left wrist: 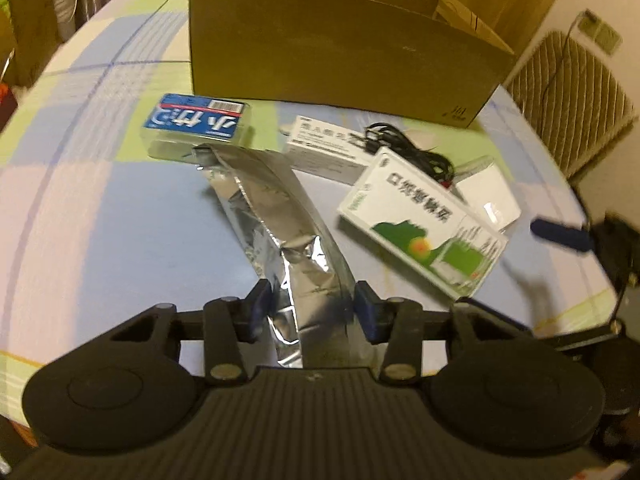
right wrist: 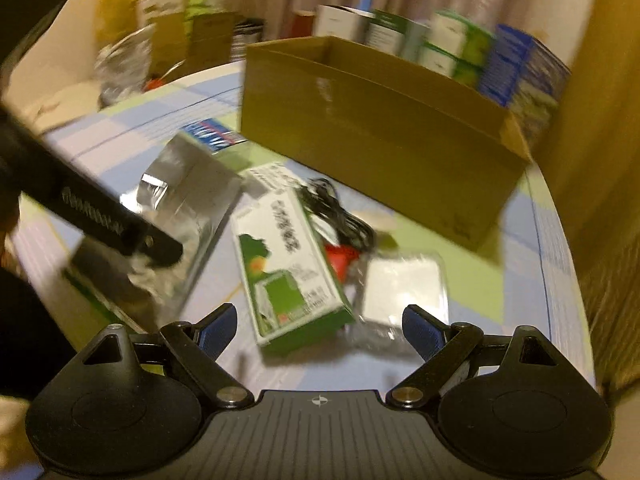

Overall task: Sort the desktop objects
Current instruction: 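Grasp the silver foil bag with the left tool while the right tool grasps the green spray box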

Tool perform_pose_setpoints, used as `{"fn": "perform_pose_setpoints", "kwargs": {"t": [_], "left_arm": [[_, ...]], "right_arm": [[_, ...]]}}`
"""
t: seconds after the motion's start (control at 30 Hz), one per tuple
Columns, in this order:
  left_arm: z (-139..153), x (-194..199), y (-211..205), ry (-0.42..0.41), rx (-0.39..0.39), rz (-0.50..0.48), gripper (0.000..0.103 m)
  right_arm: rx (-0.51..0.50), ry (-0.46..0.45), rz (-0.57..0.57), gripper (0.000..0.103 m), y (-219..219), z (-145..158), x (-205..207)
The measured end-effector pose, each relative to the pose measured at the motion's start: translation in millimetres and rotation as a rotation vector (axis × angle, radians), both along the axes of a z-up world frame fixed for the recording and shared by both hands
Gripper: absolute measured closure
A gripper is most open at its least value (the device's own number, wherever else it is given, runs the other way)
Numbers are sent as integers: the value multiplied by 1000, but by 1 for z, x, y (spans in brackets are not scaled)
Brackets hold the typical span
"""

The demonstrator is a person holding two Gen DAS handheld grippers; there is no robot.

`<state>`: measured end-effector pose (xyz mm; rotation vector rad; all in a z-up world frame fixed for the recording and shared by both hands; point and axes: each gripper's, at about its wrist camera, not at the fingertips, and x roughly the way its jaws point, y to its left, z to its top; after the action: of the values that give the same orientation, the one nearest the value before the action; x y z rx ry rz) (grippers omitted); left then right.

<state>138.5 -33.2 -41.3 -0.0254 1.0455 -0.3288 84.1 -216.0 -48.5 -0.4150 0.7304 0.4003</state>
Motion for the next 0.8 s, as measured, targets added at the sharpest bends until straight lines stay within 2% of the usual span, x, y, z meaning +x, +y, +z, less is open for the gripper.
{"fn": "perform_pose_setpoints", "kwargs": {"t": [0.17, 0.2, 0.23, 0.4, 0.57, 0.73, 0.8], "left_arm": [[5, 3, 16, -5, 64, -27, 61], [5, 4, 18, -4, 59, -21, 58], [5, 5, 19, -2, 55, -15, 51], [0, 13, 19, 4, 54, 1, 45], [-4, 15, 17, 13, 52, -1, 42], [-4, 19, 17, 11, 54, 4, 38], [-4, 21, 18, 11, 54, 9, 38]], "right_arm": [[-77, -10, 88, 16, 16, -13, 8], [-86, -7, 97, 16, 19, -16, 10], [-94, -4, 102, 16, 20, -18, 14], [-132, 4, 126, 34, 25, -26, 23], [-195, -28, 151, 46, 32, -32, 23], [-122, -2, 86, 48, 25, -27, 23], [-44, 46, 28, 48, 16, -23, 25]]}}
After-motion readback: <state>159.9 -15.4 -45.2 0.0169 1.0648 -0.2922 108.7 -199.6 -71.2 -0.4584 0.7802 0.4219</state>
